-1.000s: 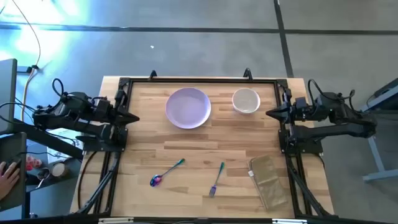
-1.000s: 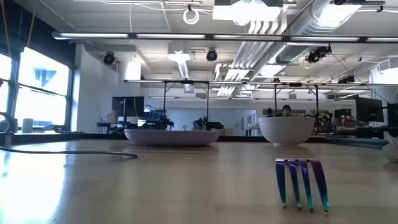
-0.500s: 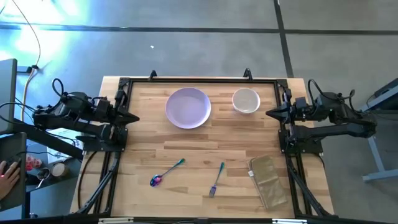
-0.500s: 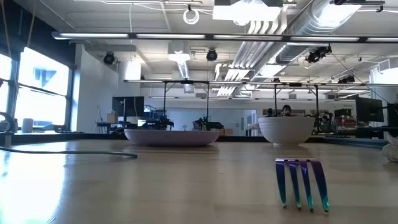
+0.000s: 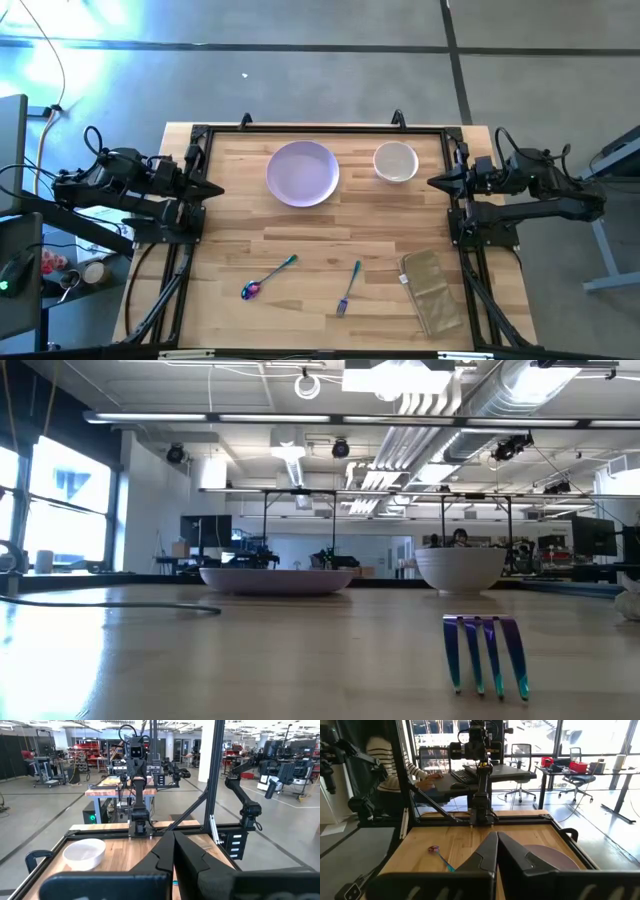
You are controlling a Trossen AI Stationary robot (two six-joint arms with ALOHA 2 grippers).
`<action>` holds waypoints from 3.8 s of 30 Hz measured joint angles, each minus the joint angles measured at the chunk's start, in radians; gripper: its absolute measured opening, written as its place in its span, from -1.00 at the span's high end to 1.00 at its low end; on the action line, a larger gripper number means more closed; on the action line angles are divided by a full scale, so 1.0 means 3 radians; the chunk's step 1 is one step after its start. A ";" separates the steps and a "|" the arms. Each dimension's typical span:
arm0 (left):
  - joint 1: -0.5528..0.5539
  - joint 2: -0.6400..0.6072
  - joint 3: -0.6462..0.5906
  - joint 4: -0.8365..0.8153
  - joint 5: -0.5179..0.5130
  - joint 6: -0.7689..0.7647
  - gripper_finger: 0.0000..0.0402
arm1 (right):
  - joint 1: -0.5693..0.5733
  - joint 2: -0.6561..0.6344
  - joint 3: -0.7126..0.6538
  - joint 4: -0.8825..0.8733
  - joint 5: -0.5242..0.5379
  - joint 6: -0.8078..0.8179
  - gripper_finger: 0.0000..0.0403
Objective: Set table place
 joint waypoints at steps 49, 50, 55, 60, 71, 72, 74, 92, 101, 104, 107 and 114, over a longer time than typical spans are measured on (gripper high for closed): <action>-0.0001 0.0000 0.0000 0.0000 0.0000 0.0000 1.00 | -0.0001 0.0001 0.0000 0.0000 0.0000 0.0001 1.00; -0.0001 0.0001 0.0000 0.0001 0.0000 0.0000 1.00 | 0.0000 0.0000 0.0001 0.0000 0.0001 0.0001 1.00; -0.0001 0.0000 0.0000 0.0001 0.0000 0.0000 1.00 | -0.0001 0.0000 0.0001 0.0000 0.0000 0.0001 1.00; 0.0000 0.0001 -0.0001 0.0030 0.0000 -0.0019 1.00 | -0.0001 0.0001 0.0001 0.0000 0.0001 0.0001 1.00; 0.0000 0.0046 -0.0001 0.0476 -0.0132 -0.0796 1.00 | 0.0000 0.0002 0.0000 0.0112 0.0004 -0.0015 1.00; 0.0000 0.0051 -0.0001 0.0524 -0.0192 -0.0797 1.00 | -0.0001 0.0002 0.0001 0.0174 0.0006 0.0002 1.00; 0.0000 0.0074 0.0003 0.0561 -0.0325 -0.0797 1.00 | -0.0001 0.0003 0.0000 0.0321 0.0005 0.0003 1.00; 0.0000 0.0606 0.0000 0.0549 -0.1183 -0.0885 1.00 | -0.0473 0.1156 0.0047 0.0018 0.1520 0.1473 1.00; 0.0000 0.0643 0.0000 0.0550 -0.1182 -0.0886 1.00 | -0.1200 0.1928 0.1128 -0.1481 0.1161 0.1285 0.91; 0.0000 0.0643 0.0000 0.0550 -0.1181 -0.0884 1.00 | -0.1420 0.2232 0.1463 -0.1895 0.1104 0.1219 0.77; 0.0000 0.0643 0.0000 0.0545 -0.1180 -0.0882 1.00 | -0.1666 0.2517 0.1670 -0.2228 0.1031 0.1376 0.60; 0.0000 0.0643 0.0000 0.0536 -0.1177 -0.0872 1.00 | -0.2141 0.3003 0.1514 -0.2335 0.0828 0.1401 0.30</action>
